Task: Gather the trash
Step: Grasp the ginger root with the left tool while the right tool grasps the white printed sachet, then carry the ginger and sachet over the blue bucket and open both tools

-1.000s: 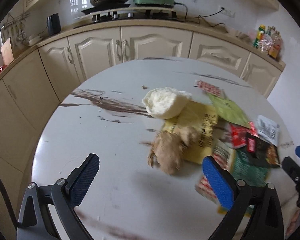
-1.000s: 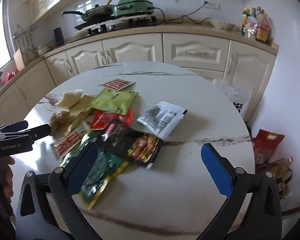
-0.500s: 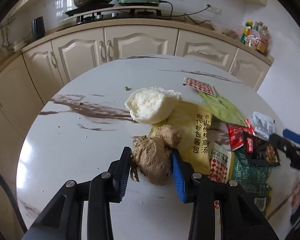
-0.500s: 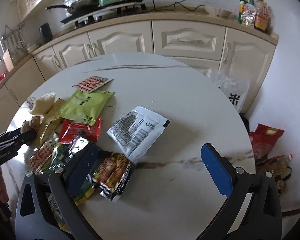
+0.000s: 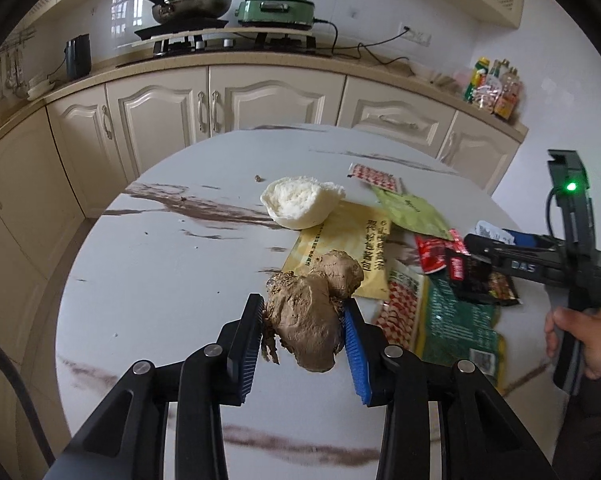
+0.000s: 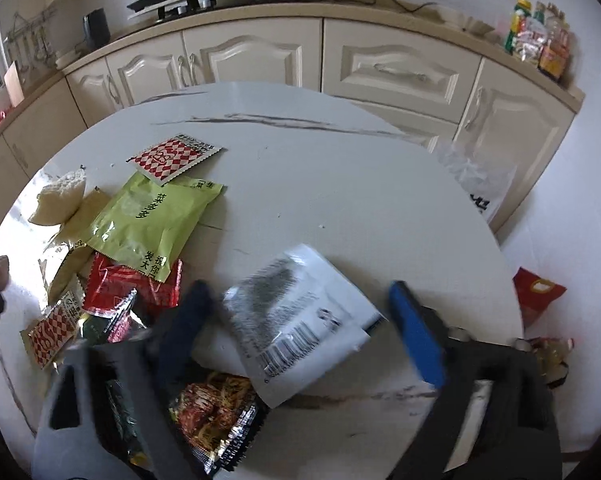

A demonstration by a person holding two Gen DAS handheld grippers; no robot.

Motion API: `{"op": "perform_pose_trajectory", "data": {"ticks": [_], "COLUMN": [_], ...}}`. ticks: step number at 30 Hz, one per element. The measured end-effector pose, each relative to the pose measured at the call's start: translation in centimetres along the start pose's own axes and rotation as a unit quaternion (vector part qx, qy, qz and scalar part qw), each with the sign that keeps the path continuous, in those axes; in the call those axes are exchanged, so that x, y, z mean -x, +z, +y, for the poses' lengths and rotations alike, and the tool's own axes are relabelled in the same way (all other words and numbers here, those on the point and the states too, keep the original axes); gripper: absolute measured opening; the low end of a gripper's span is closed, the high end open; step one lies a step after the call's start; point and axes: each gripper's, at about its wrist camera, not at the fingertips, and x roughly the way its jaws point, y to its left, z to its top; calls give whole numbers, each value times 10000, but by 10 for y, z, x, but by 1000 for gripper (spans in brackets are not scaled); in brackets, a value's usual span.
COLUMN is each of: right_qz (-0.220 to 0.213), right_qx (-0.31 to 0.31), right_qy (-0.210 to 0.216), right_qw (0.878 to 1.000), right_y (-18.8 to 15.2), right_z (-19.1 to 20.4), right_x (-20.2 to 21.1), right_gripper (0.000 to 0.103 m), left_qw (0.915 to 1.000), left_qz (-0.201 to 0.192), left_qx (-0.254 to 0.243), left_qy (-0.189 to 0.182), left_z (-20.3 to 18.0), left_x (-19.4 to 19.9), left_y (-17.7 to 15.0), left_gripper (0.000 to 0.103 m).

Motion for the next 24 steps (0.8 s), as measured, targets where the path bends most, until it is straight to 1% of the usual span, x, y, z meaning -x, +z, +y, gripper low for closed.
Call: {"op": "perform_pose_trajectory", "data": {"ticks": [1,4,7,8,10,11,12,14,16,17,21,24], "right_qz": [-14,-13,-21,-74,-49,-52,-54,-61,-54,-95,-111,-150], "right_qx": [-17,24,-46,-69,-76,-63,-40,0,1,-4,-84,-177], "right_qy": [55,68,170,177,131,120,105,94,72,36,-2,-29], "right_qw": [10000,10000,9998,9998,9999,9999,9999,9999,10000,9999,9999,9997], "right_y": [-1,-4,-9,-11,-13,-16,-18,-23,-28,-32,-44,-52], "right_z": [-1,-2,-5,-7,-8,-8,-7,-7,-8,-7,-9,-12], "right_x": [2,5,12,16,20,24,27,31,35,39,50,60], "right_gripper": [74,67,58,56,54,50,45,40,31,22,16,14], "left_qw": [10000,9999,9998,9998,9997,9996,9996,9994,9993,9992,9988,9984], "left_qz": [-16,-73,-108,-131,-182,-208,-233,-276,-308,-339,-430,-512], "left_qx": [15,37,70,77,77,76,65,49,53,49,51,74], "left_qy": [-18,-74,-132,-138,-159,-164,-175,-195,-208,-226,-226,-217], "left_z": [-1,0,3,3,3,3,5,6,9,10,15,22], "left_x": [6,24,44,50,64,71,80,92,106,116,146,167], "left_y": [-1,-4,-7,-9,-13,-15,-18,-22,-28,-32,-43,-54], "left_gripper": [35,35,35,35,35,35,35,35,35,35,35,35]}}
